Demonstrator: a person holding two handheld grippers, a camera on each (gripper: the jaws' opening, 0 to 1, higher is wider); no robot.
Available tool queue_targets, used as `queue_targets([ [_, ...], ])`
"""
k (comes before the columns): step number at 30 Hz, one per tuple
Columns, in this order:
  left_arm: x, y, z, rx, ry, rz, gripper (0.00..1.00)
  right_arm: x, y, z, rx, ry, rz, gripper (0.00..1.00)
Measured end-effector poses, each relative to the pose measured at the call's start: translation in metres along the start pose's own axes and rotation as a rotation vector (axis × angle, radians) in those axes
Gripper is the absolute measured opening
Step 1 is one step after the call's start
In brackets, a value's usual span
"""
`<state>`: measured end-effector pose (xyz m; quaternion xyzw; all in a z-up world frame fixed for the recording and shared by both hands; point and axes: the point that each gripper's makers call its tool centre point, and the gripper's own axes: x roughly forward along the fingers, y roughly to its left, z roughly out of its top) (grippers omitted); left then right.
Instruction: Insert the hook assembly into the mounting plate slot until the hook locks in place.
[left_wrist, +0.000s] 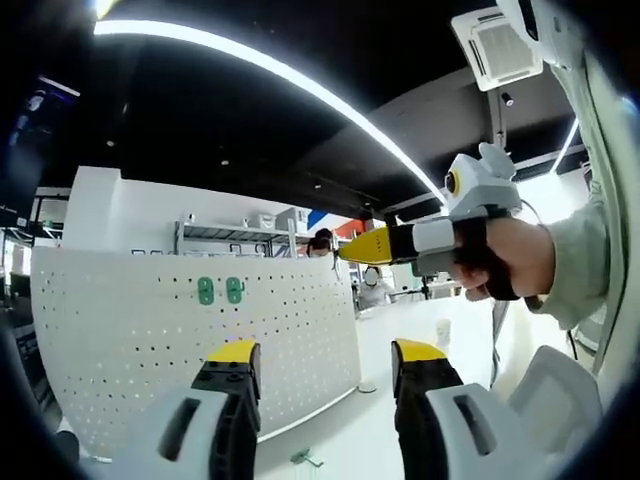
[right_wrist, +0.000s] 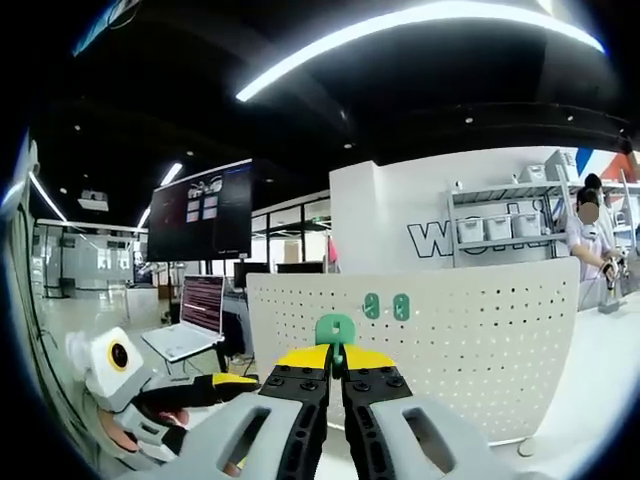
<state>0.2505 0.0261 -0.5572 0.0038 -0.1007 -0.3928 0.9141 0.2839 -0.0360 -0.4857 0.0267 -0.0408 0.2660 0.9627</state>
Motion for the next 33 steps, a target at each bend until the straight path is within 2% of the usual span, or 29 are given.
queue_targets([
  [24,-0.012,0.002,-0.029,0.01,0.045,0.027,0.55,0.016,-0.031,0.001,-0.015,-0.005,-0.075,0.01],
  [33,-0.012,-0.002,-0.035,0.056,0.058,0.02,0.56,0.023,-0.04,0.007,-0.027,-0.017,-0.093,0.01],
])
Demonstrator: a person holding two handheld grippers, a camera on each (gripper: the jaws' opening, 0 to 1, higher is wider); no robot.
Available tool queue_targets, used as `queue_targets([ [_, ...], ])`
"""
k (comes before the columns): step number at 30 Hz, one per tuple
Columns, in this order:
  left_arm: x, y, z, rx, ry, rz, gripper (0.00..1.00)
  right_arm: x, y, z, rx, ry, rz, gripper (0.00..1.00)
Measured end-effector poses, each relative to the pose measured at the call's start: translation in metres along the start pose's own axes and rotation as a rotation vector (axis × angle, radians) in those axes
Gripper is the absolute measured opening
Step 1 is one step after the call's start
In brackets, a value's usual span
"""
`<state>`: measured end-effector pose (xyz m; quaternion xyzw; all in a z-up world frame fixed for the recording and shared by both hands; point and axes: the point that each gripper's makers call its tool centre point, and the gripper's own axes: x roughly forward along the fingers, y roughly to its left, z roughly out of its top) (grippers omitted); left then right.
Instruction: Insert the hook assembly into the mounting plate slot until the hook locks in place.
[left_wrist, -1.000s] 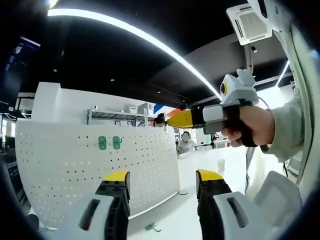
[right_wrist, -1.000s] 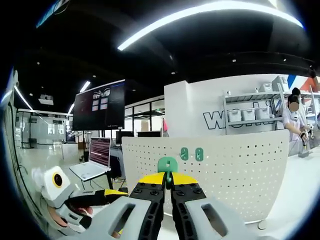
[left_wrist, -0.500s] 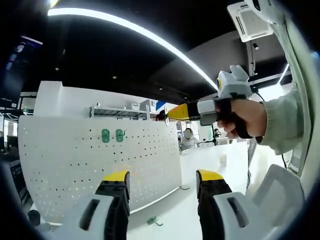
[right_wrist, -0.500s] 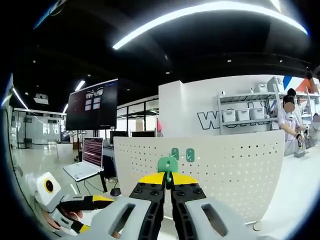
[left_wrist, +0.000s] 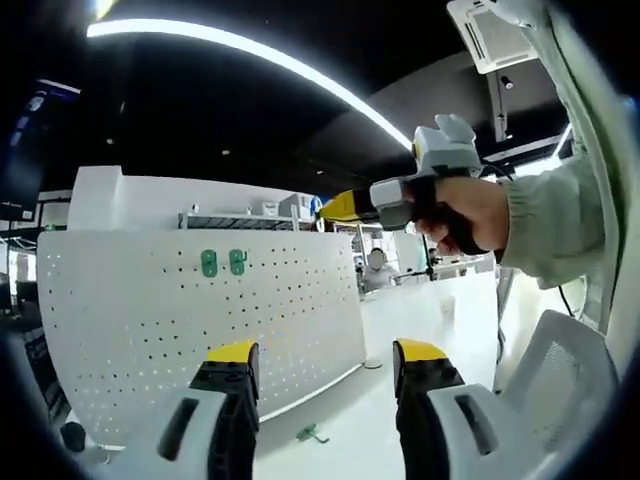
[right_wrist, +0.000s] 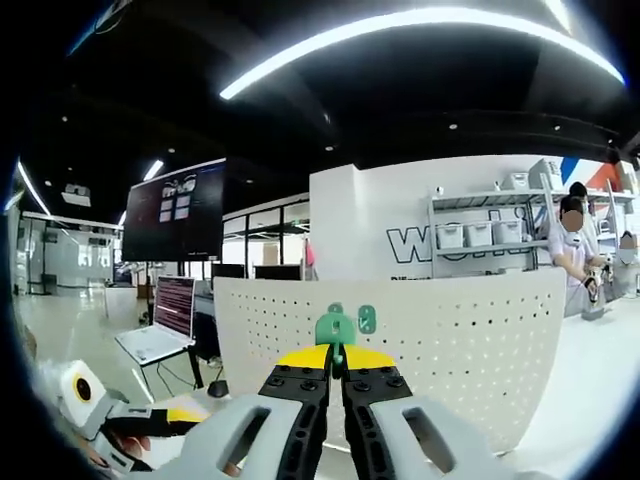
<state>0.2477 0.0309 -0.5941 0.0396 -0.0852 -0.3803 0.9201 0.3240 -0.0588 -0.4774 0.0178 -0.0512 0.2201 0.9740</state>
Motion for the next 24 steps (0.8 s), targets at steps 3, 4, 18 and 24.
queue_targets([
  [3,0.0,-0.002,0.0,0.026,0.001,-0.005,0.56,0.003,-0.001,0.0,-0.011,-0.001,-0.003,0.01],
  [4,0.0,-0.001,-0.001,0.029,0.002,-0.005,0.56,0.005,-0.001,0.0,-0.023,-0.001,-0.004,0.01],
  [18,-0.002,0.003,-0.007,0.07,0.023,0.005,0.56,0.021,-0.018,0.007,-0.034,-0.02,-0.037,0.01],
  [24,-0.001,0.001,-0.008,0.072,0.027,-0.002,0.56,0.03,-0.019,0.007,-0.03,-0.022,-0.041,0.01],
])
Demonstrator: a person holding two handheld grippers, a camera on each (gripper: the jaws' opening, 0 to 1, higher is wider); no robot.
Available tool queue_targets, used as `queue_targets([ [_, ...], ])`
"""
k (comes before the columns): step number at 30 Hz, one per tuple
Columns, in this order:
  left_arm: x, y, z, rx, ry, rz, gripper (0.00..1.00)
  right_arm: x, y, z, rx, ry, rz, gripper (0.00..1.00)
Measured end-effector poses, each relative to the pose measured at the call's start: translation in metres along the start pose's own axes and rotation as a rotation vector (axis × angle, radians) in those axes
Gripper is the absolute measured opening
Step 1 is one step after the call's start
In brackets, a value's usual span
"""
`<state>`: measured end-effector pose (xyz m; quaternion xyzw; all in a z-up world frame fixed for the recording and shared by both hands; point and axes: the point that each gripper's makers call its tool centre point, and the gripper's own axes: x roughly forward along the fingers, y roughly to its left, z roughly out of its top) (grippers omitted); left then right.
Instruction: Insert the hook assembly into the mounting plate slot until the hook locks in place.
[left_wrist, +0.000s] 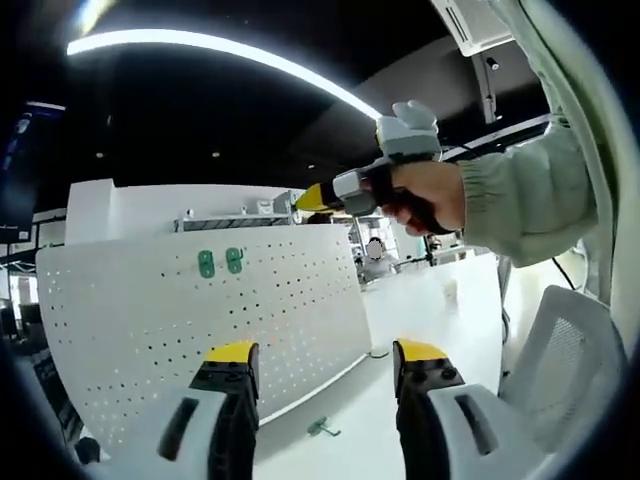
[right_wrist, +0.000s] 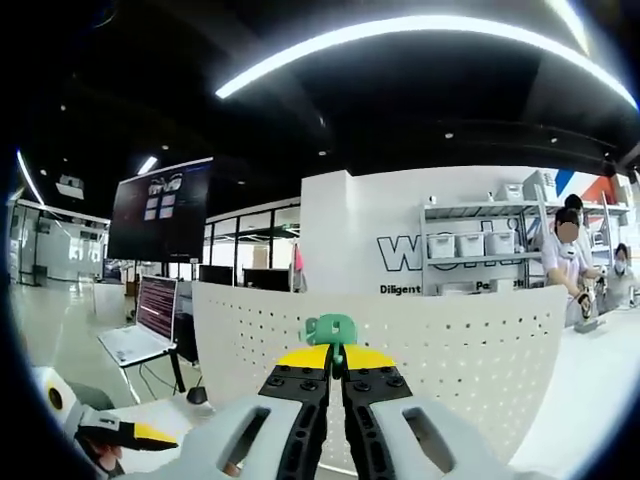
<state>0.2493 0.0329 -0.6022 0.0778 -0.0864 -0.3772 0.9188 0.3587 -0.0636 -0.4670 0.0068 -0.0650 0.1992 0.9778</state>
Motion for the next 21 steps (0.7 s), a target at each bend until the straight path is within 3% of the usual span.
queue_targets([
  [21,0.0,0.0,0.0,-0.013,-0.003,-0.002,0.56,0.038,-0.02,-0.004,0.012,-0.011,-0.083,0.01],
])
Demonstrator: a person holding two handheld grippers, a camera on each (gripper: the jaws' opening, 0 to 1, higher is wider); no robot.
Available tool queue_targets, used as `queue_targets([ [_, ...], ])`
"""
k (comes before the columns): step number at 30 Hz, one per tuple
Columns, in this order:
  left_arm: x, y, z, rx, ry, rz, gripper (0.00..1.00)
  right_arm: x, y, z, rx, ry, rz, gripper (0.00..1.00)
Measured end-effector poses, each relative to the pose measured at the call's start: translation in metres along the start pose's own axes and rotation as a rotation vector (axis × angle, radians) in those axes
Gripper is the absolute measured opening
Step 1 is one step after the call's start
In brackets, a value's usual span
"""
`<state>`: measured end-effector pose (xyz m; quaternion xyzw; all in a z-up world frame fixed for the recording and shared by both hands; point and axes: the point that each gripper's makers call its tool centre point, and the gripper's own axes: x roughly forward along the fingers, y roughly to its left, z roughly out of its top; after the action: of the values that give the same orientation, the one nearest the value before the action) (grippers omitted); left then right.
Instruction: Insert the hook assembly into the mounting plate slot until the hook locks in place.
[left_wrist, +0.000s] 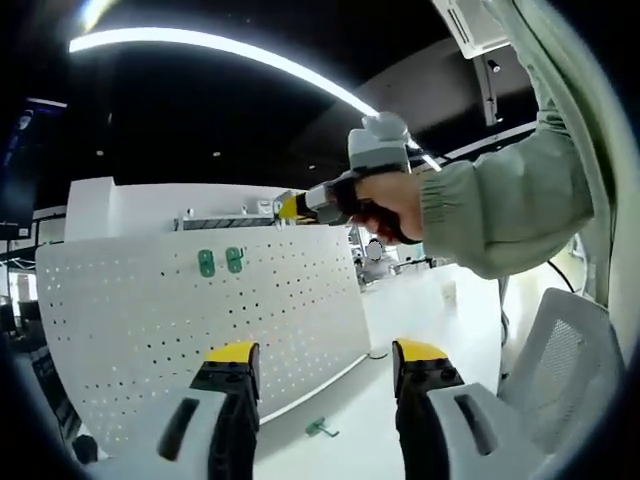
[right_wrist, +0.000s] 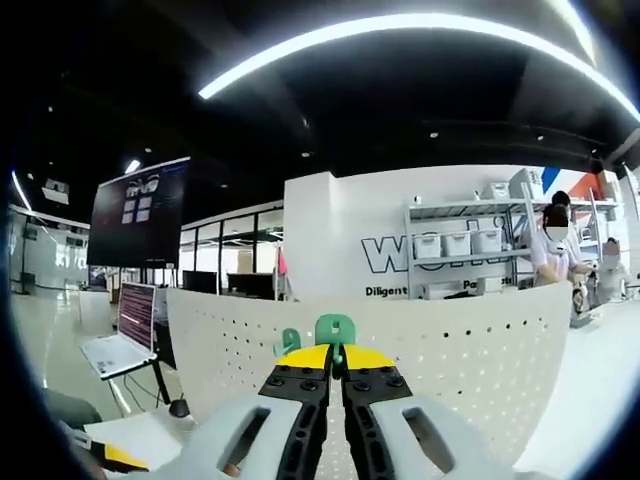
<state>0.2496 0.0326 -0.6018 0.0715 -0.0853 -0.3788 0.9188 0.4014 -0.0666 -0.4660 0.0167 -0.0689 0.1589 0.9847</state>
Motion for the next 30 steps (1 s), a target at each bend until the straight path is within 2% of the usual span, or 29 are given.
queue_targets([
  [15,-0.001,0.003,0.001,-0.005,-0.003,0.011,0.56,0.019,-0.014,-0.018,-0.006,0.018,-0.074,0.01],
  [30,-0.001,0.004,0.001,-0.011,-0.004,0.011,0.56,0.041,-0.025,-0.028,0.002,0.039,-0.11,0.01],
])
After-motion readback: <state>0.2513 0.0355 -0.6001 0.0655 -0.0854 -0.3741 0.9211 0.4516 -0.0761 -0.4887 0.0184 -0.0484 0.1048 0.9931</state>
